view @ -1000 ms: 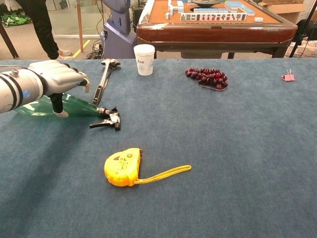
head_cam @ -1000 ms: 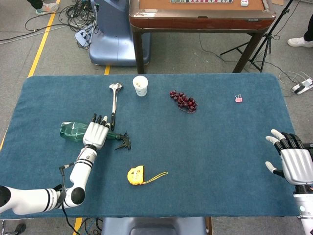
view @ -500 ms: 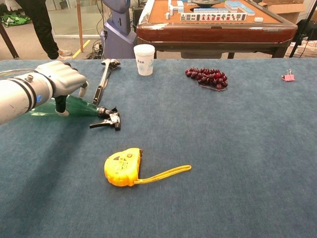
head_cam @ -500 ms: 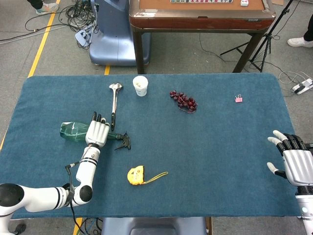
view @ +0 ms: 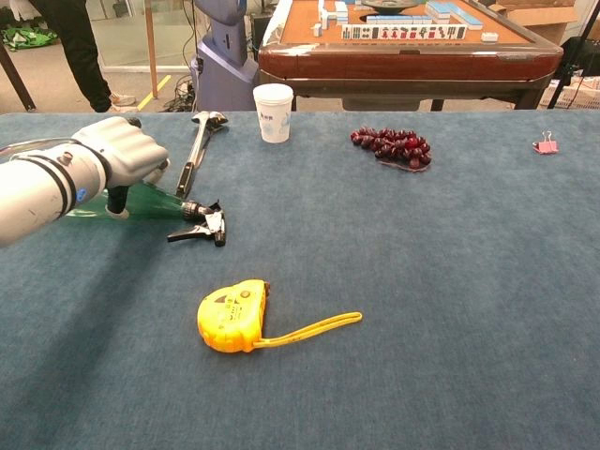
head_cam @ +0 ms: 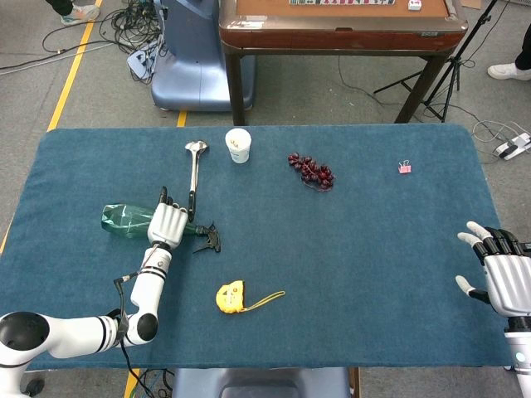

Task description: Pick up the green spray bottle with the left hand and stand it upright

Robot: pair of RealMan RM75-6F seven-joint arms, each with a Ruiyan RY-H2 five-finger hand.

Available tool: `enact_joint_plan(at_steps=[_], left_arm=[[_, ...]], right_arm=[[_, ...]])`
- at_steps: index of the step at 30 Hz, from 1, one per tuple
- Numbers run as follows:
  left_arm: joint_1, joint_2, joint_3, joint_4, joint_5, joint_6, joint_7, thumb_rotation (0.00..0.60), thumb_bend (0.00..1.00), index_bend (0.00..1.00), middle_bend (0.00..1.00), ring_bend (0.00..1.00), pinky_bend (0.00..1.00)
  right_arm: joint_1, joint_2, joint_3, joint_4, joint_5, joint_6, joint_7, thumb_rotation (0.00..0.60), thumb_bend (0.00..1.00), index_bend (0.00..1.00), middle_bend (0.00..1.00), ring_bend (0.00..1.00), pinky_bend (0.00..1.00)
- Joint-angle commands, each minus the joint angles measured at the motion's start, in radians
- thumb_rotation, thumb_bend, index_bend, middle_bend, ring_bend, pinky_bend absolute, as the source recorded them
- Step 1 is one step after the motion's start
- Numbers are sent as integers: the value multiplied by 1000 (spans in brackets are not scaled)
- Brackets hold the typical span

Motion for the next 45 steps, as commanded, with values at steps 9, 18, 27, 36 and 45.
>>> enact_joint_plan(at_steps=[9,18,27,36,45], left_arm=[[81,130,-12,-106,267,7,-286,600,270,493,419,251,0],[189,296,-73,-269,391,-35,-670,600,271,481,420,251,1],[293,390,-124,-313,591,-160,-1237,600,270,479,419,247,21],[347,354,-183,-233,713,-185,-1702,600,274,472,419,247,22],[375,286,-205,-112,802,-141,-1966,600,290,470,420,246,22]], right_arm=[[1,-8,4,4,0,2,2,600,170,253,164,114,138],[2,-7,3,-2,-7,1,-3,600,170,253,164,113,138],[6,-13,1,-5,-15,-4,-14,600,170,253,164,113,138],[4,-8,0,-14,-14,0,-23,600,171,253,164,114,138],[3,-7,1,-22,-9,0,-32,600,170,253,164,114,138]])
